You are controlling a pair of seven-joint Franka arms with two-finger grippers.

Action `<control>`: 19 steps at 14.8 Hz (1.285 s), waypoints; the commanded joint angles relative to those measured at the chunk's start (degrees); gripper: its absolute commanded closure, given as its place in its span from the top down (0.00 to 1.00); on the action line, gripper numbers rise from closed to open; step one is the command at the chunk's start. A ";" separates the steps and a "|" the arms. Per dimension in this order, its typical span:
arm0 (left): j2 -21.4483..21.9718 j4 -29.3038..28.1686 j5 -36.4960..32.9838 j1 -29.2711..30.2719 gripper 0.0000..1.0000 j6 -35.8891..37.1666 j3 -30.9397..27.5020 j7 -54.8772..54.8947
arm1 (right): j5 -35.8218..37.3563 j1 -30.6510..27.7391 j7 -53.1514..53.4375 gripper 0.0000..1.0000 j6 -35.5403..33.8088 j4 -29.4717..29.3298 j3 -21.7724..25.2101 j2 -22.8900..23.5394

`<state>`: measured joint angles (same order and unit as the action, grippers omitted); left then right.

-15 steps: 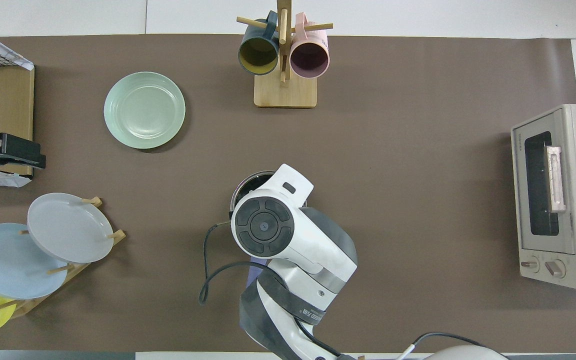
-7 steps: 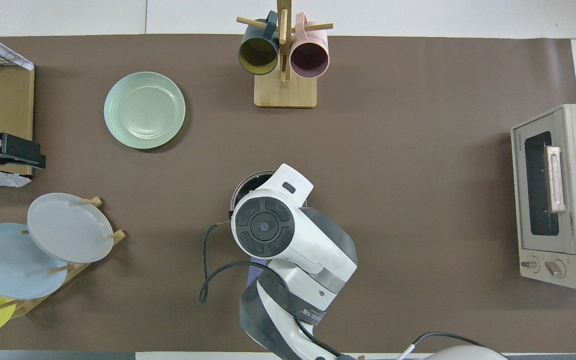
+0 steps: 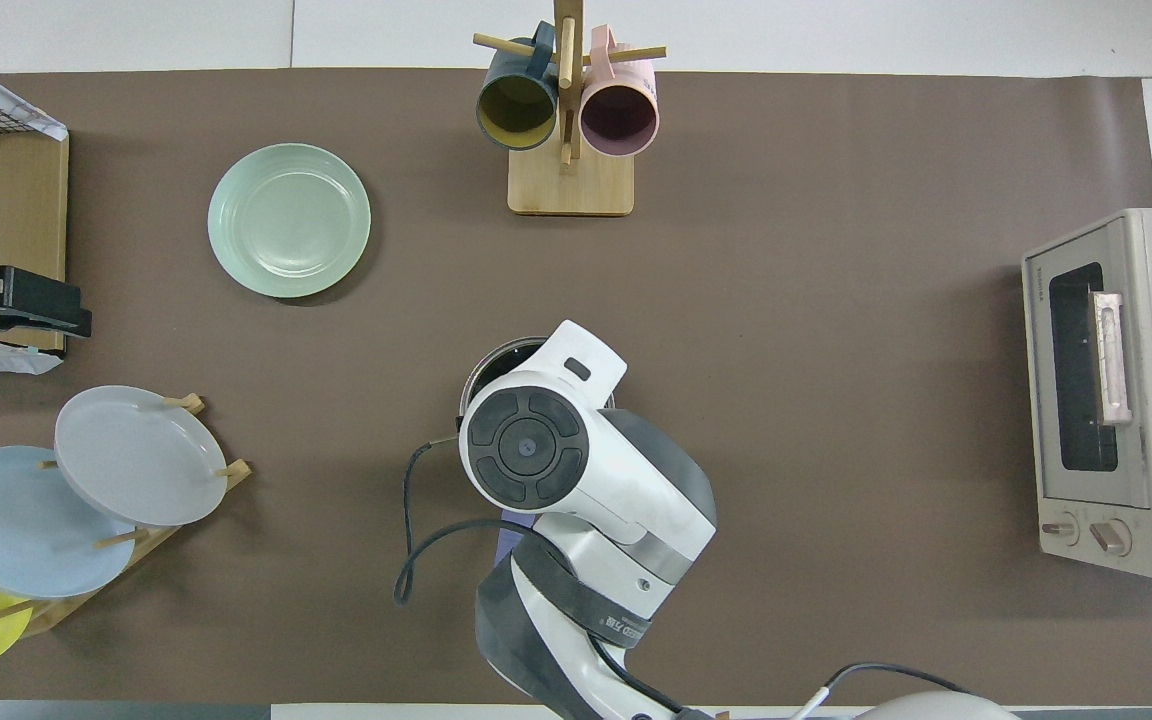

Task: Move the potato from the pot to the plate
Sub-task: 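Grasp the glass lid knob with the right gripper, then lift the lid off and set it near the toaster with the right gripper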

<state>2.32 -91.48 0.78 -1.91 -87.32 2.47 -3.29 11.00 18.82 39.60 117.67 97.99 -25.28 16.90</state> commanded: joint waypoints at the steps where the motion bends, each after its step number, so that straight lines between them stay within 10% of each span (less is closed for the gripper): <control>1: 0.93 -1.24 0.72 0.59 1.00 -0.39 0.26 -0.49 | 0.34 -4.74 -6.53 0.34 -3.68 -3.51 -0.65 -0.02; 10: 0.93 -1.15 0.72 0.59 1.00 -0.31 0.26 -0.40 | -6.85 -19.62 -32.45 0.36 -7.90 8.69 5.82 -9.68; 19: 4.96 -10.35 0.72 -7.73 1.00 -7.91 0.43 -1.02 | -8.45 -20.23 -45.84 0.40 13.96 30.48 15.17 -16.28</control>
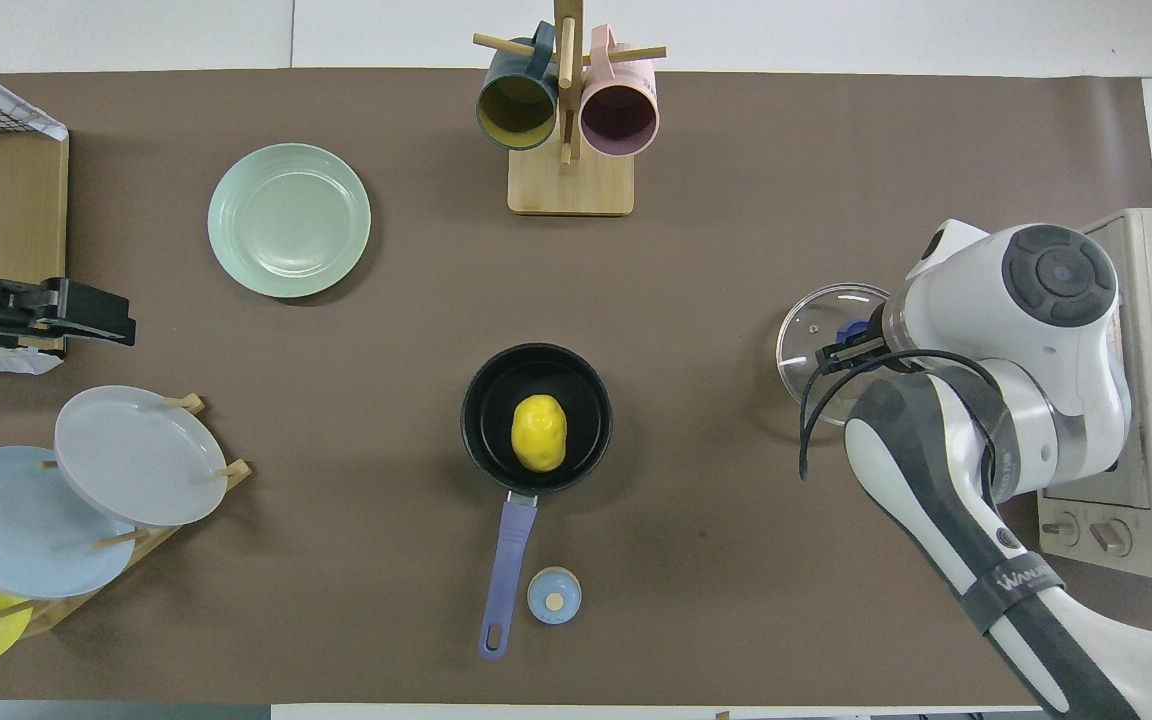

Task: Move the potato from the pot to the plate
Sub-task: 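Lift the lid off and set it near the toaster with the right gripper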

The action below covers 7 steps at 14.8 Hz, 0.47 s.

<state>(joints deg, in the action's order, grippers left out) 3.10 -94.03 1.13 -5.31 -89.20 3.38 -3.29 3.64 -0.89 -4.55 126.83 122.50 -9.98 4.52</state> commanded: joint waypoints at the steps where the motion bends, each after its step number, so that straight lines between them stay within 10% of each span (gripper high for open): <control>1: 5.58 -11.14 0.36 -6.79 1.00 -9.29 -0.48 -1.80 | -1.18 -0.69 -1.60 0.41 6.66 7.65 0.05 -4.08; 7: 4.72 -18.10 0.54 -21.56 1.00 -17.12 -0.31 -15.40 | -3.29 -1.14 -2.21 0.54 10.79 12.14 0.13 -5.31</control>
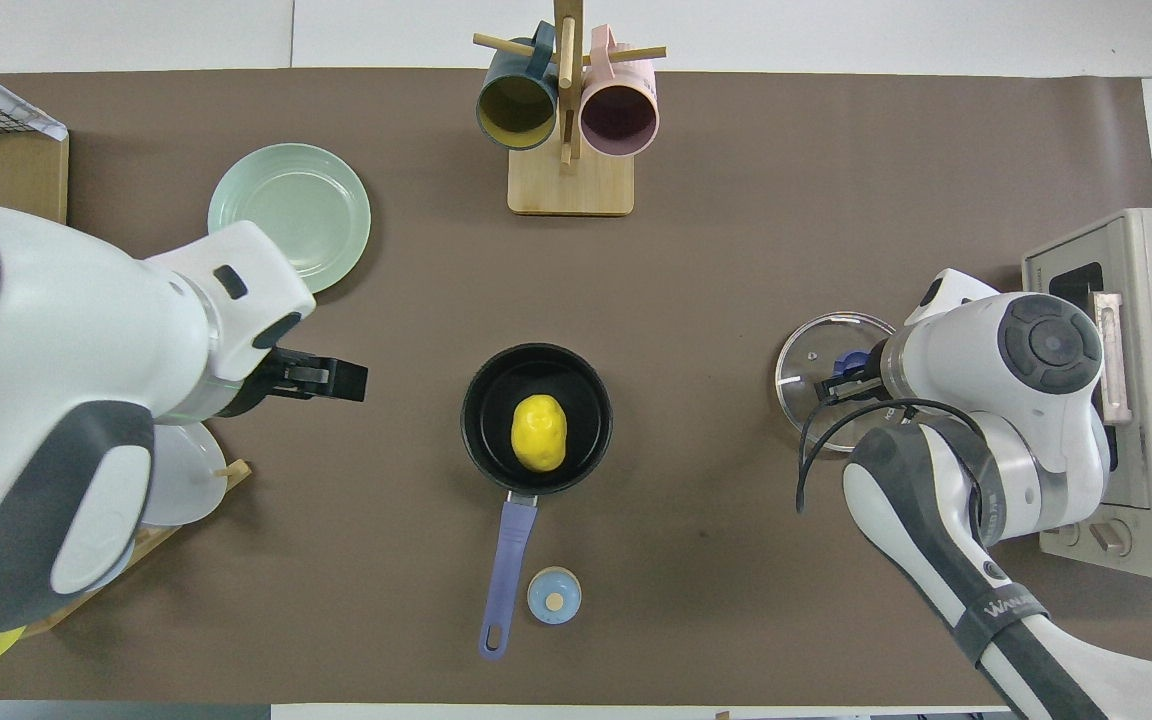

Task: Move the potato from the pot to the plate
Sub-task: 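Reach the left gripper into the saucepan while the right gripper withdraws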

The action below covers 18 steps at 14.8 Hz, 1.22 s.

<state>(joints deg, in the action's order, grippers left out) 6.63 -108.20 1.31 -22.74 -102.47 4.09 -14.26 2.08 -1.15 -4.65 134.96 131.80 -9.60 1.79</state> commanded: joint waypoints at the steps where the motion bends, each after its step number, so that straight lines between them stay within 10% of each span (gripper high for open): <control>1: 1.11 -5.34 0.36 -6.33 1.00 -6.06 -1.01 -7.85 | -1.73 -0.95 -2.64 0.55 4.24 3.98 -0.24 -2.67; 4: -3.27 -6.06 0.36 -10.99 1.00 -10.98 -1.01 -14.37 | -1.64 -1.13 -2.47 0.99 4.96 4.61 -0.33 -2.93; 18: -17.61 -7.38 0.36 -18.48 1.00 -27.43 -1.10 -22.65 | -1.02 -0.43 0.52 1.00 -44.85 -37.30 4.05 -1.70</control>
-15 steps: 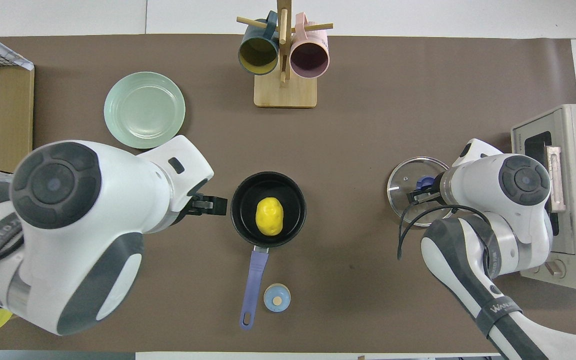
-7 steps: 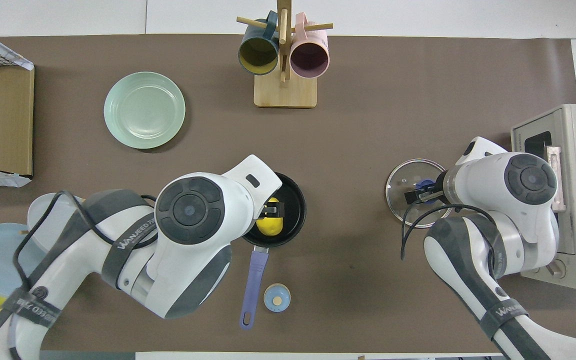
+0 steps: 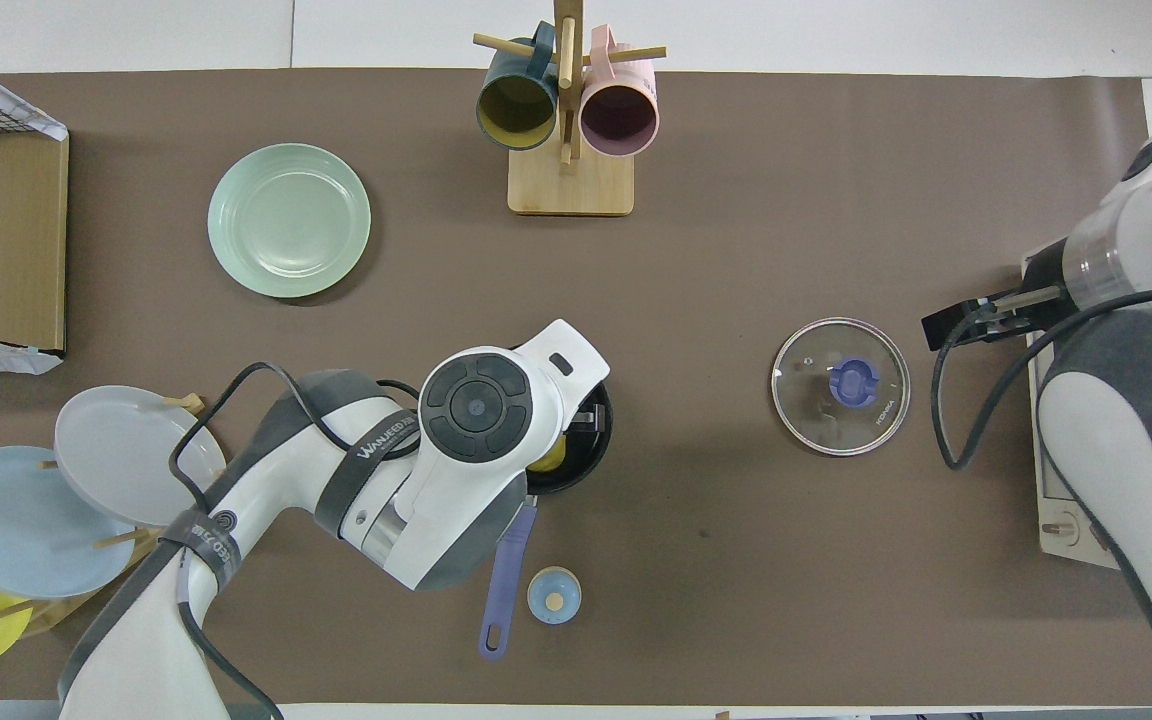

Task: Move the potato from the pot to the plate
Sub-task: 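Grasp the yellow potato inside the saucepan with the left gripper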

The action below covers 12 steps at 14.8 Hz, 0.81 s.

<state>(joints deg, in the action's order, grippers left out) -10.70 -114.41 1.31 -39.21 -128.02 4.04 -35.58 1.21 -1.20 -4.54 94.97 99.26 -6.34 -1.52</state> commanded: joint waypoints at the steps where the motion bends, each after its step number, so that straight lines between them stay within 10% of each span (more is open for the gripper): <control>1: -0.90 -1.60 0.36 -2.10 1.00 -2.41 -1.05 -1.42 | -0.15 -0.30 1.02 1.00 -6.89 -5.91 0.89 2.04; 12: -3.98 -4.06 0.36 -2.89 1.00 -6.63 -1.14 -1.33 | -0.41 1.47 4.19 1.00 -6.82 -3.02 5.64 0.64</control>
<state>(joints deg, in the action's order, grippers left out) -14.57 -116.89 1.31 -40.88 -132.33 3.81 -36.39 1.21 0.39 -1.29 88.46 95.62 -0.95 -0.22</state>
